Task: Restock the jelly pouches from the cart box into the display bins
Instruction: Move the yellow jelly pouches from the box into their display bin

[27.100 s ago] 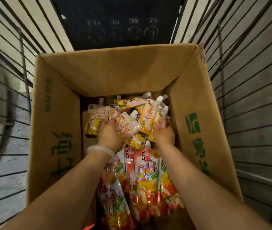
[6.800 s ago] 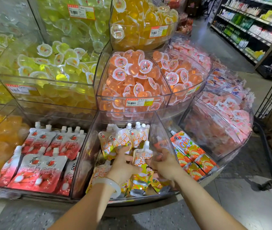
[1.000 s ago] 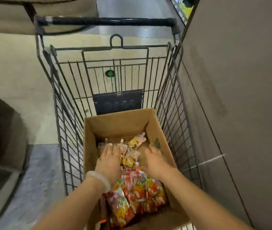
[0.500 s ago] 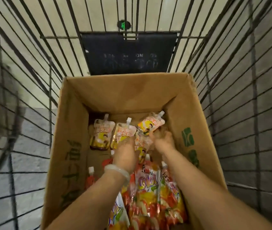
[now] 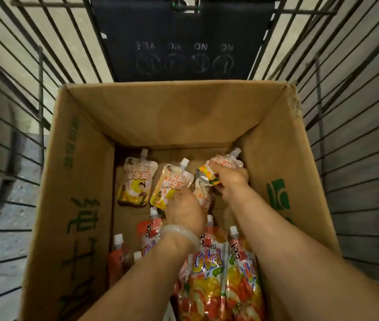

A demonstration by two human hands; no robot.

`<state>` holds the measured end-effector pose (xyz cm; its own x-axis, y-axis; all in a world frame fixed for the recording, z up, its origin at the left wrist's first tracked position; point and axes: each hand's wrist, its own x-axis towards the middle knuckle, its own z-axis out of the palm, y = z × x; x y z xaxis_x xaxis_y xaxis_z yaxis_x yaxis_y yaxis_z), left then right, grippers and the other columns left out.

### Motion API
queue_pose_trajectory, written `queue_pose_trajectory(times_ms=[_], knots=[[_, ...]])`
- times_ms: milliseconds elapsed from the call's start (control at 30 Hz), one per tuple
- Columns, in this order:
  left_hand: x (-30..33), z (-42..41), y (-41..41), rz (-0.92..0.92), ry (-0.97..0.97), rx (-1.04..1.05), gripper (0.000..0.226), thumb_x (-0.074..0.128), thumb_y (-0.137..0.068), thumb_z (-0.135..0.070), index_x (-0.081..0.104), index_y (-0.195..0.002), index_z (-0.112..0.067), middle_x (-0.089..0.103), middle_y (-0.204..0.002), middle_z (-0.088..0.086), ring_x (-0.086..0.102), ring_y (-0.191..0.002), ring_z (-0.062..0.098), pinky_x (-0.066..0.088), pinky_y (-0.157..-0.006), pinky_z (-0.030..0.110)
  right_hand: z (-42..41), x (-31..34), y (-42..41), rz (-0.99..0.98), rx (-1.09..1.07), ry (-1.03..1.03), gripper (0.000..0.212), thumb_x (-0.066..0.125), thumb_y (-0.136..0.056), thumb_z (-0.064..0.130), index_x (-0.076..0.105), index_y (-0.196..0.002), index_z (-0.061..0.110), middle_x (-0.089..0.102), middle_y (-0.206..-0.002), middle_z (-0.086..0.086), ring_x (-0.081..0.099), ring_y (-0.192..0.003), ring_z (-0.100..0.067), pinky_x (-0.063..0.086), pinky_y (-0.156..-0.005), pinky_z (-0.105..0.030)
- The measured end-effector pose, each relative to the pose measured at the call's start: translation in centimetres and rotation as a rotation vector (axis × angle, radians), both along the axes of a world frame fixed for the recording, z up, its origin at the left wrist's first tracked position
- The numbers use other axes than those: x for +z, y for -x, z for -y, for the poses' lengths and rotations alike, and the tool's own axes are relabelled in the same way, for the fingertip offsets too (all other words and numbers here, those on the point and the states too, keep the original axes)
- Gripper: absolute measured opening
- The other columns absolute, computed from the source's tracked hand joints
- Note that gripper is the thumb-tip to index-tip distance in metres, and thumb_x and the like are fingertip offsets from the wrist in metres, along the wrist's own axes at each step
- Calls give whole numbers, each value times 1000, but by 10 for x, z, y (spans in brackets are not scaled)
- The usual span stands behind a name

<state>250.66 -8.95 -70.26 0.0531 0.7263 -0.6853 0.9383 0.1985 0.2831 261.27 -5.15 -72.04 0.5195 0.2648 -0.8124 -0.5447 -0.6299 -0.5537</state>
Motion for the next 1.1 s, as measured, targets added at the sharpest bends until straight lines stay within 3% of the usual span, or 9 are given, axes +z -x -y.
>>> queue_pose_trajectory(times_ms=[67, 167, 233, 367, 433, 567, 733, 933, 1100], knots=[[8, 2, 11, 141, 112, 239, 37, 63, -87, -18, 42, -116, -11, 61, -107, 11, 60, -104, 33, 49, -83, 36, 5, 10, 1, -64, -30, -34, 31, 73, -77, 1, 55, -98, 14, 63, -107, -13, 62, -91, -28, 54, -80, -41], [25, -4, 37, 314, 256, 662, 43, 74, -79, -17, 50, -113, -8, 59, -97, 10, 60, -90, 28, 53, -71, 36, 14, 35, 7, -136, 43, -14, 35, 71, -80, 1, 56, -112, 1, 62, -96, -14, 60, -64, -21, 53, -51, -29], [38, -2, 54, 470, 314, 884, 40, 75, -78, -11, 56, -113, -4, 60, -96, 9, 58, -85, 25, 48, -56, 30, 24, 53, 15, -211, 141, -21, 34, 67, -82, 1, 58, -115, -2, 65, -94, -13, 61, -65, -19, 53, -53, -29], [71, 3, 70, 746, 361, 1071, 35, 71, -81, -14, 61, -115, -9, 71, -101, 10, 66, -95, 30, 53, -87, 48, 53, 98, 30, -354, 298, -108, 22, 61, -85, -3, 63, -107, 0, 70, -88, -11, 66, -77, -23, 54, -74, -38], [95, 3, 75, 883, 384, 1094, 27, 67, -84, -8, 62, -110, -13, 72, -100, 15, 68, -95, 34, 51, -90, 51, 66, 122, 34, -414, 372, -163, 17, 59, -87, -1, 66, -101, 6, 72, -88, -10, 69, -78, -22, 56, -75, -36], [143, 8, 82, 1103, 336, 932, 34, 67, -78, 0, 62, -109, -13, 74, -98, 13, 72, -86, 29, 58, -65, 36, 73, 168, 30, -434, 446, -288, 24, 58, -87, 1, 64, -109, 5, 73, -97, -12, 70, -80, -22, 59, -69, -34], [214, 26, 96, 1163, 116, 777, 54, 74, -67, 11, 61, -111, -17, 74, -98, 8, 71, -89, 28, 58, -74, 43, 83, 237, 37, -331, 569, -471, 28, 56, -86, -5, 62, -111, 6, 71, -100, -13, 71, -80, -20, 59, -63, -30], [294, 65, 119, 1232, -124, 800, 56, 77, -66, 6, 54, -113, -13, 72, -100, 13, 71, -88, 29, 59, -73, 42, 113, 321, 62, -199, 637, -649, 29, 58, -85, -4, 61, -110, 11, 71, -107, -10, 67, -99, -24, 54, -88, -39], [356, 104, 162, 1317, -248, 801, 54, 77, -64, 8, 56, -110, -10, 70, -101, 16, 69, -88, 31, 58, -70, 39, 135, 388, 104, -153, 800, -795, 32, 63, -80, 2, 61, -112, 7, 71, -107, -12, 68, -99, -26, 54, -88, -41]])
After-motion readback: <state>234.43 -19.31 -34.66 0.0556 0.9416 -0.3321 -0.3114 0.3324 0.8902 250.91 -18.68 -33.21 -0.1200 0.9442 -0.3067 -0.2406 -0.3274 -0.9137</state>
